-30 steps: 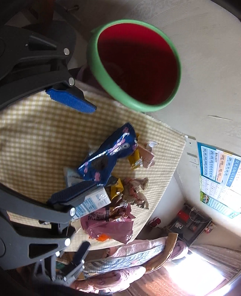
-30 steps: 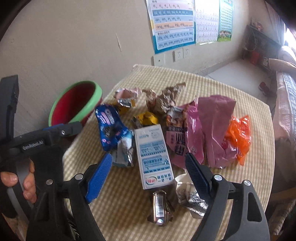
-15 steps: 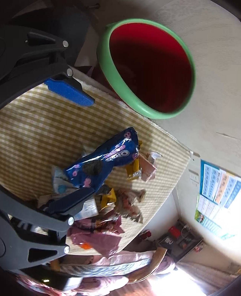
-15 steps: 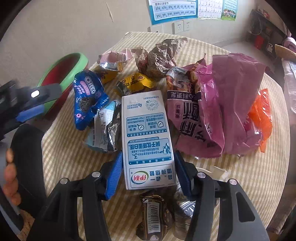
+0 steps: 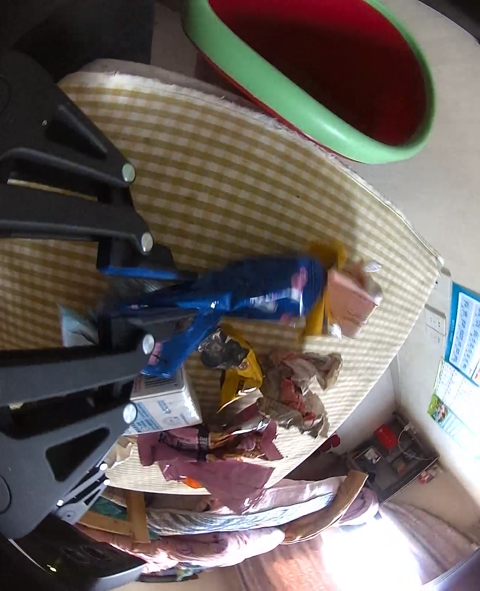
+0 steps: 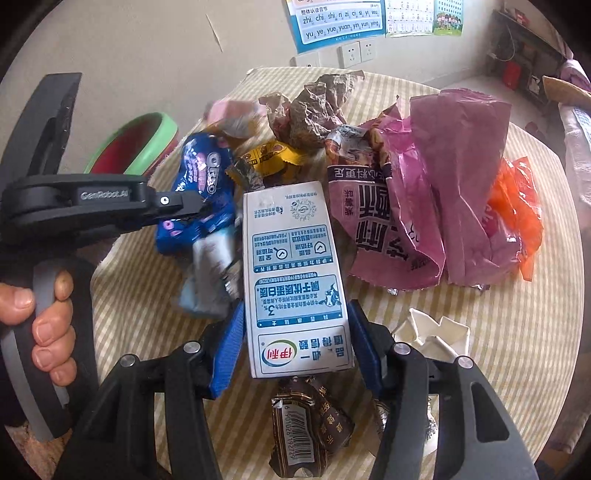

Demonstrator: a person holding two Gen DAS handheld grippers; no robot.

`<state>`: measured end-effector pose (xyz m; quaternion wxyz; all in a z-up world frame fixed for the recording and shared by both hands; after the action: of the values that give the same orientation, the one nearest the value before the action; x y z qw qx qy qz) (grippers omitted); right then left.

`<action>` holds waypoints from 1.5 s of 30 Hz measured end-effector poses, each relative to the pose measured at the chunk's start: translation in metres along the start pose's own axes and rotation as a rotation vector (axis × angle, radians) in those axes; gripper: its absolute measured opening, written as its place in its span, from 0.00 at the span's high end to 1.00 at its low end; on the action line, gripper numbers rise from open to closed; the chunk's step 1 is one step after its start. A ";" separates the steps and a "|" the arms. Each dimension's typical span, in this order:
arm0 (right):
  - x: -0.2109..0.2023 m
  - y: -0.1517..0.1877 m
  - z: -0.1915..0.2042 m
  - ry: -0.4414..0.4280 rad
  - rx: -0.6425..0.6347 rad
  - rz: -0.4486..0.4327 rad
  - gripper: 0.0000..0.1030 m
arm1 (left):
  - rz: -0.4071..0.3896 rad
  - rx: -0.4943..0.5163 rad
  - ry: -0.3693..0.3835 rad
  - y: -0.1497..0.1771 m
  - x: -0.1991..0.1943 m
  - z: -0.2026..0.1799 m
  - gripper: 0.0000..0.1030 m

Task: Collect trash
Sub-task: 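Grasp the blue Oreo wrapper with the left tool while the right tool grasps the white milk carton, then carry the Oreo wrapper and milk carton over the bin and release both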

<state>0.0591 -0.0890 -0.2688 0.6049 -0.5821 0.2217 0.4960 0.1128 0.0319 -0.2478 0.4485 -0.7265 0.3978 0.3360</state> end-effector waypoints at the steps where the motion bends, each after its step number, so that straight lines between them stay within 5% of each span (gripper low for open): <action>1: 0.001 -0.001 0.000 0.001 0.002 -0.003 0.48 | -0.013 0.023 -0.003 0.001 -0.005 -0.002 0.92; 12: -0.034 -0.014 0.000 -0.048 0.087 -0.115 0.48 | -0.172 0.227 -0.073 0.002 -0.072 -0.023 0.93; 45: -0.099 -0.048 0.029 -0.163 0.152 -0.246 0.48 | -0.249 0.242 -0.120 0.002 -0.111 -0.014 0.93</action>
<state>0.0502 -0.0883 -0.1552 0.7195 -0.5154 0.1358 0.4454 0.0624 0.0491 -0.1500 0.5937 -0.6895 0.3149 0.2700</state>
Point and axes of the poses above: each gripper's, at about its wrist camera, not at the fingertips, and x roughly the way its jaws point, z to its left, y to its underside, the point moved 6 cm from there along x, roughly the way its jaws point, and after that the axes turned 5 degrees about -z, right-handed, at the moved point
